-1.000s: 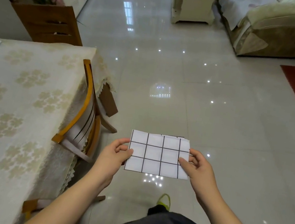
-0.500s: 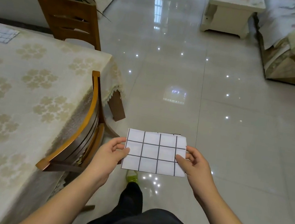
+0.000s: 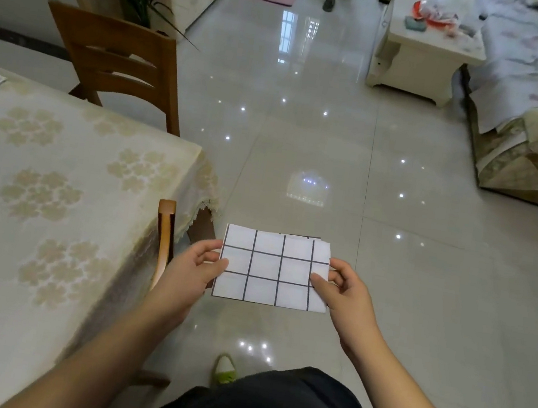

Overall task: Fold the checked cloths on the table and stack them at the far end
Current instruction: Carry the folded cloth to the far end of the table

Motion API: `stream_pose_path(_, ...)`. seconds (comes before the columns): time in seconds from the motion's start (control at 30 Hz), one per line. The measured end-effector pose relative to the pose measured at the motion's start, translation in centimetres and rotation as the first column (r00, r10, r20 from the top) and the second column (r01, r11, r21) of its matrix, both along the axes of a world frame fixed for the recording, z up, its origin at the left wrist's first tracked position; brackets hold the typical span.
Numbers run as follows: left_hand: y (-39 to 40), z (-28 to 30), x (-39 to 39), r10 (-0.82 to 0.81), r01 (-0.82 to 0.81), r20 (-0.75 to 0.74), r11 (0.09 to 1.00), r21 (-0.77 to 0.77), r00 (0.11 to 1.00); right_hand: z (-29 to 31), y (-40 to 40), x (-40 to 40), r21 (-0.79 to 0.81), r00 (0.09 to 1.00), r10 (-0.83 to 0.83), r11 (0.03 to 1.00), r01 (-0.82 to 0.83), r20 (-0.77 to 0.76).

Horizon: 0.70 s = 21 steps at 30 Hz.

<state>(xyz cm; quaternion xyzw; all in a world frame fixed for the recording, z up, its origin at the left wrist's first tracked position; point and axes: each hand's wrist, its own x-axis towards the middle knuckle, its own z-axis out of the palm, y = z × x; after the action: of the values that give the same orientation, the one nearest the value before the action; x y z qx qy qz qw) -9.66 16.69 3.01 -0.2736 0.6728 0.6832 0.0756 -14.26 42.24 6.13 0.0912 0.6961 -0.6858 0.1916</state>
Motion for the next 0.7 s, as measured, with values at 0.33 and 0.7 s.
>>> stream_pose_path(0.33,0.0,-1.8,-12.2,0.041,-0.041,0.022,0.999,0.010,0.999,-1.3,0.0,-13.1,0.009,1.000,0.005,1.000,-0.005,-0.011)
stream_pose_path(0.7,2.2,0.0,-27.3,0.176,-0.176,-0.003,0.984,-0.042,0.984,-1.5,1.6,-31.7,0.052,0.993,0.115,0.992,-0.114,-0.021)
